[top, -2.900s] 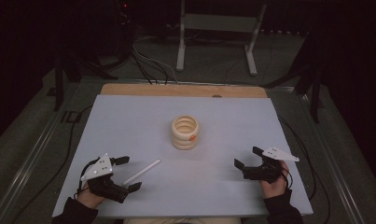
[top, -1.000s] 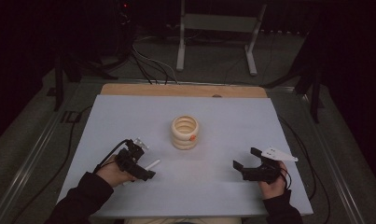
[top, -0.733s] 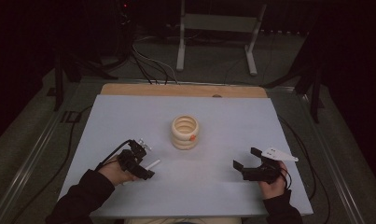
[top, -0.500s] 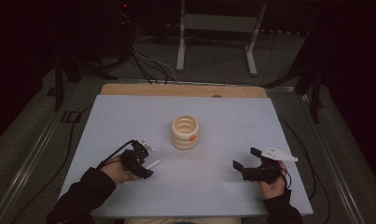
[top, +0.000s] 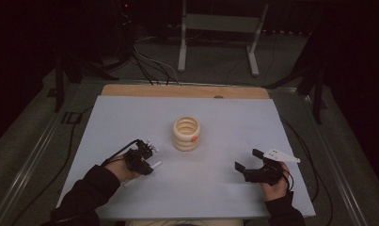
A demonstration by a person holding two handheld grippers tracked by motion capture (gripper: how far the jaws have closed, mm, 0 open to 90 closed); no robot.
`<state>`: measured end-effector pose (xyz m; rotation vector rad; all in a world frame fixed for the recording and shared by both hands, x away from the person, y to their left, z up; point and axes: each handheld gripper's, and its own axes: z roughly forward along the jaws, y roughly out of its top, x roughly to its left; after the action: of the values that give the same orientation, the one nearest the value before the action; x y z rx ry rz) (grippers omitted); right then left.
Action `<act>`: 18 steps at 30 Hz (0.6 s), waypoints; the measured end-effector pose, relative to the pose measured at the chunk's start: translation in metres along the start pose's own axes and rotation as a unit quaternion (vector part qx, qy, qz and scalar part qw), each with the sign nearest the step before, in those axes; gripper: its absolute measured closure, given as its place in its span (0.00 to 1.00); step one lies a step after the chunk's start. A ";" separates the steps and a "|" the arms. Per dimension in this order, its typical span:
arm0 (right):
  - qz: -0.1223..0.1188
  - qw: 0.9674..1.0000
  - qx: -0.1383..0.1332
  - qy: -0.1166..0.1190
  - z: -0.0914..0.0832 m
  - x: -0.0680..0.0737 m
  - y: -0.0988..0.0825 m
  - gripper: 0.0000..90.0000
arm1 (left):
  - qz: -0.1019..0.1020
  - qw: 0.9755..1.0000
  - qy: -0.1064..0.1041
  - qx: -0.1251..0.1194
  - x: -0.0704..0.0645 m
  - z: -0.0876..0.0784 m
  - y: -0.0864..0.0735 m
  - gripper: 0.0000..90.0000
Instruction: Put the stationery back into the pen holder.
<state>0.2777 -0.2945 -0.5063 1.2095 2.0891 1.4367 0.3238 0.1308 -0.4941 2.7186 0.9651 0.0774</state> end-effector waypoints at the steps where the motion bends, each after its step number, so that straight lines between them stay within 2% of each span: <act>1: 0.000 1.000 0.000 -0.001 0.000 0.000 0.000 0.00 | 0.002 1.000 0.003 0.003 0.000 0.000 0.001 0.84; 3: 0.000 1.000 -0.002 -0.002 -0.001 0.000 0.000 0.00 | 0.004 1.000 0.007 0.006 -0.002 0.000 0.002 0.87; 9: -0.001 1.000 0.000 -0.001 0.000 0.000 0.000 0.00 | 0.024 1.000 0.010 0.016 -0.005 0.000 0.004 0.88; 18: 0.001 1.000 -0.002 -0.001 -0.001 0.000 0.000 0.00 | 0.041 0.999 -0.006 -0.018 -0.008 -0.012 0.002 0.89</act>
<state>0.2773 -0.2951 -0.5058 1.2103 2.0835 1.4393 0.3171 0.1266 -0.4819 2.7217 0.8393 0.0918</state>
